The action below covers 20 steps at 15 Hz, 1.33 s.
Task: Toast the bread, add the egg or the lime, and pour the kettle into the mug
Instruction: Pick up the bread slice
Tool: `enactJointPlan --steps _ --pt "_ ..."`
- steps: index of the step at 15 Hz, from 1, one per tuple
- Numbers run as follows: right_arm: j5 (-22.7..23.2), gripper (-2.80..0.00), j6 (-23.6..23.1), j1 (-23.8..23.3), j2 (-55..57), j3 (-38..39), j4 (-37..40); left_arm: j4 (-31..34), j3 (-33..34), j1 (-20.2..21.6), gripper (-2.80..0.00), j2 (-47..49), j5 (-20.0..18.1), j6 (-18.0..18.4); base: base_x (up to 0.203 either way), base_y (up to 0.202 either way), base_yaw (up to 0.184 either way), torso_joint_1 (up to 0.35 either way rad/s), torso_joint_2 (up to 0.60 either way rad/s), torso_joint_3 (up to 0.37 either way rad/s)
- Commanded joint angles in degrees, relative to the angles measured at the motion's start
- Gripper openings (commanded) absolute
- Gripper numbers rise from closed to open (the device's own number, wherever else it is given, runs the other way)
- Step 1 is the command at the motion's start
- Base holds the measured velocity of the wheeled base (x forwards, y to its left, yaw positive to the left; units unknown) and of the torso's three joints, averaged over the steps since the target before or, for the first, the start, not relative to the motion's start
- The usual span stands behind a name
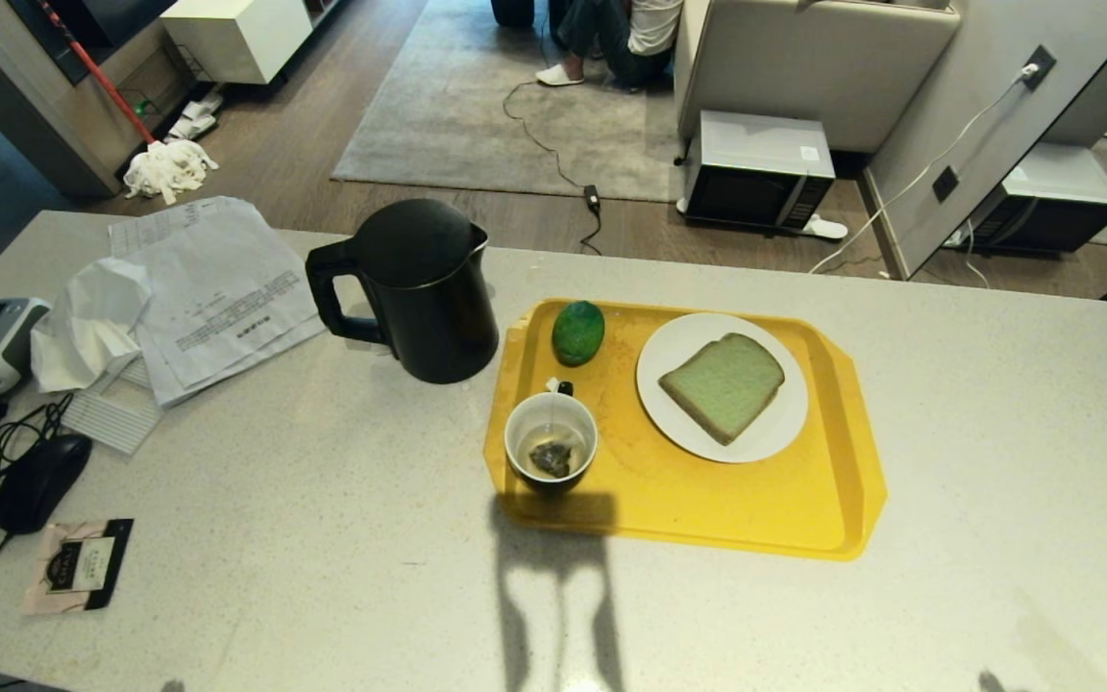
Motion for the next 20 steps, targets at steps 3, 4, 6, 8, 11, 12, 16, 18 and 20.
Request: enactJointPlan --steps 3,4,6,8,11,12,16,18,20 --pt "0.02 -2.80 -0.04 0.01 0.03 0.01 0.00 -0.06 0.00 0.01 -2.80 -0.11 0.01 -0.02 0.000 0.000 0.000 0.000 0.00 0.000" --pt "0.02 -2.80 -0.04 0.01 0.03 0.01 0.00 0.02 0.00 0.01 -2.80 -0.11 0.01 -0.02 0.000 0.000 0.000 0.000 0.00 0.000" --pt "0.02 -2.80 -0.04 0.01 0.03 0.01 0.00 0.03 0.00 0.01 -2.80 -0.11 0.01 -0.02 0.000 0.000 0.000 0.000 0.00 0.000" --pt "0.02 -2.80 -0.04 0.01 0.03 0.01 0.00 0.03 0.00 0.01 -2.80 -0.11 0.01 -0.02 0.000 0.000 0.000 0.000 0.00 0.000" --pt "0.02 -2.80 -0.04 0.01 0.03 0.01 0.00 -0.06 0.00 0.01 -2.80 -0.11 0.01 -0.02 0.000 0.000 0.000 0.000 0.00 0.000" --pt "0.02 -2.80 -0.04 0.01 0.03 0.01 0.00 0.01 0.00 0.01 -2.80 -0.11 0.01 -0.02 0.000 0.000 0.000 0.000 0.00 0.000" --pt "0.02 -2.80 -0.04 0.01 0.03 0.01 0.00 0.01 0.00 0.01 -2.80 -0.11 0.01 -0.02 0.000 0.000 0.000 0.000 0.00 0.000" --pt "0.10 -2.80 -0.21 0.01 0.03 0.01 0.00 0.02 0.00 0.01 -2.80 -0.11 0.01 -0.02 0.000 0.000 0.000 0.000 0.00 0.000" --pt "0.19 -2.80 -0.33 0.01 0.03 0.01 0.00 0.01 0.00 0.01 -2.80 -0.11 0.01 -0.02 0.000 0.000 0.000 0.000 0.00 0.000"
